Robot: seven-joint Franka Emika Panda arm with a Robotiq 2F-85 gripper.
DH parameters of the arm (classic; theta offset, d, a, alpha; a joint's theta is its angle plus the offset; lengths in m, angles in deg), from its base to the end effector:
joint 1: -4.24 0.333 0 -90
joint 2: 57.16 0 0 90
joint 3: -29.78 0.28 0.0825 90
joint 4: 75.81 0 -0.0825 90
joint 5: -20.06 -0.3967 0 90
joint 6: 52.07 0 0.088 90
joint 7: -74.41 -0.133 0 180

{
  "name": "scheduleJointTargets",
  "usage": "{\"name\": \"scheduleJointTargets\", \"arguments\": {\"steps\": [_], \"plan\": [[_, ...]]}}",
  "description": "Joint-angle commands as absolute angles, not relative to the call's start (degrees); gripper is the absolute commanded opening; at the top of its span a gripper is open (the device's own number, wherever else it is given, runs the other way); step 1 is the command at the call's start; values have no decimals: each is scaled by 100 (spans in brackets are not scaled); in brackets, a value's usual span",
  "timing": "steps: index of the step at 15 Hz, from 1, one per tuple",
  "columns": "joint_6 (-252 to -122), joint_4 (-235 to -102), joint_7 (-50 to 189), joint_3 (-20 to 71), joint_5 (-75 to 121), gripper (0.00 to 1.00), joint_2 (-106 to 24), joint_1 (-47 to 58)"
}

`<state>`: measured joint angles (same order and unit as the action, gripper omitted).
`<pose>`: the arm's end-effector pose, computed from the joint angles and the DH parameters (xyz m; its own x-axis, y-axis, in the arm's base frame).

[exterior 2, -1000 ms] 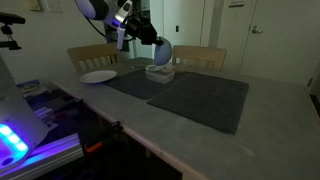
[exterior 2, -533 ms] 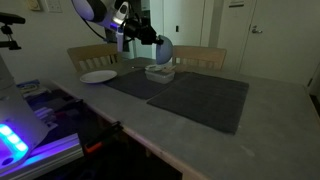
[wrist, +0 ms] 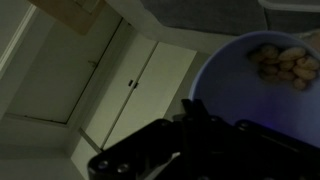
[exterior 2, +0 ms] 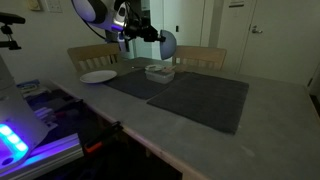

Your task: Pour the contents in the blue bowl into the clear bowl

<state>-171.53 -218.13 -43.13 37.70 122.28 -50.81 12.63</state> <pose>0.4770 0.0675 0.1923 0.5615 0.1148 0.8195 -0.5320 -0.7085 0.4637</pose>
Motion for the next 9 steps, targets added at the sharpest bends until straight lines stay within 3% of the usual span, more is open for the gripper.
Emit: {"name": "scheduleJointTargets", "arguments": {"steps": [1, 9], "plan": [[-16760, -21756, -4794, 3791, 12592, 1, -4968, 1229], [-16782, -21706, -4805, 3786, 12591, 1, -4887, 1177]]}}
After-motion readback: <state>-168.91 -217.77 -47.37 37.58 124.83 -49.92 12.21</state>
